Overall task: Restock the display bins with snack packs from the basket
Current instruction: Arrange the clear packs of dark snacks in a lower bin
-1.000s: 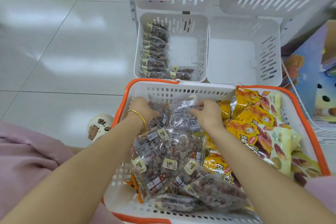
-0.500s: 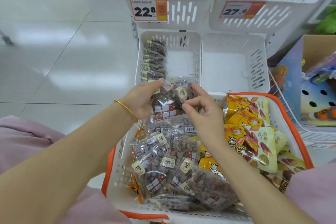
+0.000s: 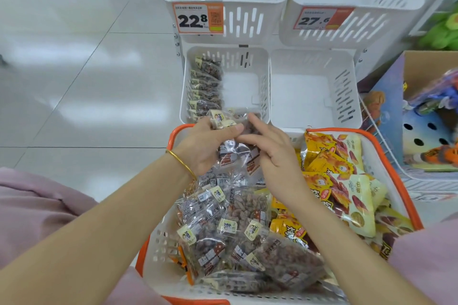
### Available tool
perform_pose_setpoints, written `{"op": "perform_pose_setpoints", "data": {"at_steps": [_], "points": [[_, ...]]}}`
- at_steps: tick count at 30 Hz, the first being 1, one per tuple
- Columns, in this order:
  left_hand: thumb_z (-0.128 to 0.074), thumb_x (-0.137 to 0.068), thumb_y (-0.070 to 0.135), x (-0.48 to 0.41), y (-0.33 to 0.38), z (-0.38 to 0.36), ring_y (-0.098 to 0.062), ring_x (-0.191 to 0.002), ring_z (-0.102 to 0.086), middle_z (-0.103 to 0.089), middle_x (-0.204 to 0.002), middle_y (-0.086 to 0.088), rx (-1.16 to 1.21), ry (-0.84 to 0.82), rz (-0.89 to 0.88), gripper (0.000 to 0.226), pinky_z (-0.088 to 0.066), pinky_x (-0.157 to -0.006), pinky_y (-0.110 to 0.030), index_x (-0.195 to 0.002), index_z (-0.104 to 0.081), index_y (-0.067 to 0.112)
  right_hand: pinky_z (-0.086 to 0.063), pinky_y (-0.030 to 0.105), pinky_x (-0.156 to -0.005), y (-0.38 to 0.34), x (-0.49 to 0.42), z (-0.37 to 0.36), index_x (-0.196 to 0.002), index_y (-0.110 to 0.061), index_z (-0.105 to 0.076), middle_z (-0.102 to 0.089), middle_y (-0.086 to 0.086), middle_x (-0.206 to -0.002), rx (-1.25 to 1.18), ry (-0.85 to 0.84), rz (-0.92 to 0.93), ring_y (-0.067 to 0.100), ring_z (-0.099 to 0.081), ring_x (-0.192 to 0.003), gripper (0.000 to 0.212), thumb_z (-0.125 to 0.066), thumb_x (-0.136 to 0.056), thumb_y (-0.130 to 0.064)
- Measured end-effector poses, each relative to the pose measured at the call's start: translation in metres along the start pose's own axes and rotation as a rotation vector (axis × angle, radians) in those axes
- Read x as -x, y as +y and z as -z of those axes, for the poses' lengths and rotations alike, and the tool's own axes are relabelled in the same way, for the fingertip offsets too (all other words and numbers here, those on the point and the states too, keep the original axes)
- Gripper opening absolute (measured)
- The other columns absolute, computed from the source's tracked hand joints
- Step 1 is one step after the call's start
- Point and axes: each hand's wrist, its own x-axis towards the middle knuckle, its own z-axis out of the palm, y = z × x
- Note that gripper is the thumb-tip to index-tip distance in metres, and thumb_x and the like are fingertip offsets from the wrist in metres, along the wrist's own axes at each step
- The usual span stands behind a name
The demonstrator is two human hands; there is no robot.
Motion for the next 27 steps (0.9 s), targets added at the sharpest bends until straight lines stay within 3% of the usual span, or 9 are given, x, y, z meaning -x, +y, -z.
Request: {"op": "perform_pose_setpoints", "data": {"at_steps": [3,7,9,12,17,20,22,24,27], "points": [[-0.069,-0.081,0.008,-0.007,-0.001,0.009,-0.031,-0.107,-0.060,-0.065,-0.113,-0.017,-0.080,0.063,0.016,0.036,-0.046,-0.097,-0.049,-0.113,-0.055,0.004,-0.038,0.038,-0.108,-0.002,-0.007,0.015,-0.103,-0.040,-0.059,-0.042,-0.015,-0.143,-0.280,0.120,-0.157,-0.002,-0.046,-0.122,0.055,-0.042,-0.088,0.011],[-0.061,-0.087,0.007,-0.003,0.003,0.002,-0.017,-0.087,-0.063,-0.069,-0.093,-0.006,-0.142,-0.071,-0.031,0.017,-0.050,-0.082,-0.031,-0.104,-0.061,0.007,-0.043,0.035,-0.099,-0.003,-0.022,0.039,-0.132,-0.051,-0.035,-0.035,-0.014,-0.146,-0.209,-0.036,-0.200,0.007,-0.043,-0.123,0.067,-0.070,-0.084,-0.019],[-0.060,-0.089,0.012,-0.002,0.001,-0.002,-0.018,-0.088,-0.066,-0.070,-0.097,-0.008,-0.147,-0.090,-0.057,0.022,-0.051,-0.083,-0.032,-0.109,-0.061,0.004,-0.041,0.031,-0.098,-0.001,-0.030,0.046,-0.141,-0.047,-0.027,-0.037,-0.013,-0.145,-0.225,-0.238,-0.267,0.011,-0.041,-0.126,0.084,-0.077,-0.076,-0.026],[-0.064,-0.087,0.024,-0.003,0.000,-0.005,-0.023,-0.098,-0.064,-0.068,-0.105,-0.008,-0.304,-0.088,-0.085,0.032,-0.051,-0.090,-0.037,-0.114,-0.056,0.010,-0.046,0.042,-0.099,0.010,-0.037,0.044,-0.132,-0.039,-0.047,-0.052,-0.016,-0.119,-0.233,-0.197,-0.288,0.016,-0.053,-0.113,0.071,-0.081,-0.071,-0.031],[-0.079,-0.074,0.017,-0.016,-0.006,0.000,-0.001,-0.087,-0.056,-0.059,-0.104,0.004,-0.685,-0.161,-0.081,0.074,-0.047,-0.066,-0.008,-0.130,-0.030,0.014,-0.053,0.052,-0.086,0.035,-0.051,0.034,-0.099,-0.033,-0.060,-0.058,-0.004,-0.108,-0.262,-0.304,-0.361,0.020,-0.061,-0.093,0.041,-0.084,-0.066,-0.035],[-0.079,-0.073,0.012,-0.032,-0.006,0.006,-0.004,-0.094,-0.056,-0.054,-0.105,0.006,-0.736,-0.159,-0.122,0.082,-0.046,-0.071,-0.007,-0.133,-0.024,0.017,-0.058,0.044,-0.077,0.041,-0.077,0.044,-0.109,-0.023,-0.055,-0.053,-0.006,-0.121,-0.266,-0.636,-0.405,0.024,-0.065,-0.095,0.053,-0.085,-0.065,-0.023],[-0.081,-0.070,0.009,-0.051,-0.003,0.010,-0.014,-0.108,-0.056,-0.053,-0.119,-0.001,-0.677,-0.120,-0.172,0.095,-0.048,-0.087,-0.021,-0.142,-0.020,0.015,-0.055,0.020,-0.074,0.040,-0.099,0.047,-0.119,-0.023,-0.051,-0.052,-0.010,-0.124,-0.201,-0.718,-0.336,0.014,-0.060,-0.104,0.062,-0.084,-0.067,-0.016],[-0.081,-0.069,0.009,-0.074,0.001,0.015,-0.017,-0.114,-0.055,-0.053,-0.126,-0.005,-0.611,-0.056,-0.222,0.101,-0.047,-0.096,-0.032,-0.146,-0.015,0.017,-0.046,0.011,-0.075,0.038,-0.127,0.046,-0.114,-0.025,-0.054,-0.057,-0.009,-0.113,-0.039,-0.611,-0.228,0.006,-0.054,-0.104,0.057,-0.084,-0.067,-0.015],[-0.076,-0.077,0.019,-0.107,0.010,0.031,-0.012,-0.118,-0.047,-0.048,-0.130,0.000,-0.680,0.110,-0.329,0.091,-0.040,-0.096,-0.024,-0.147,-0.019,0.021,-0.045,0.029,-0.081,0.044,-0.168,0.040,-0.113,-0.024,-0.056,-0.057,-0.009,-0.103,0.244,-0.326,-0.099,0.016,-0.056,-0.100,0.056,-0.085,-0.066,-0.021]]}}
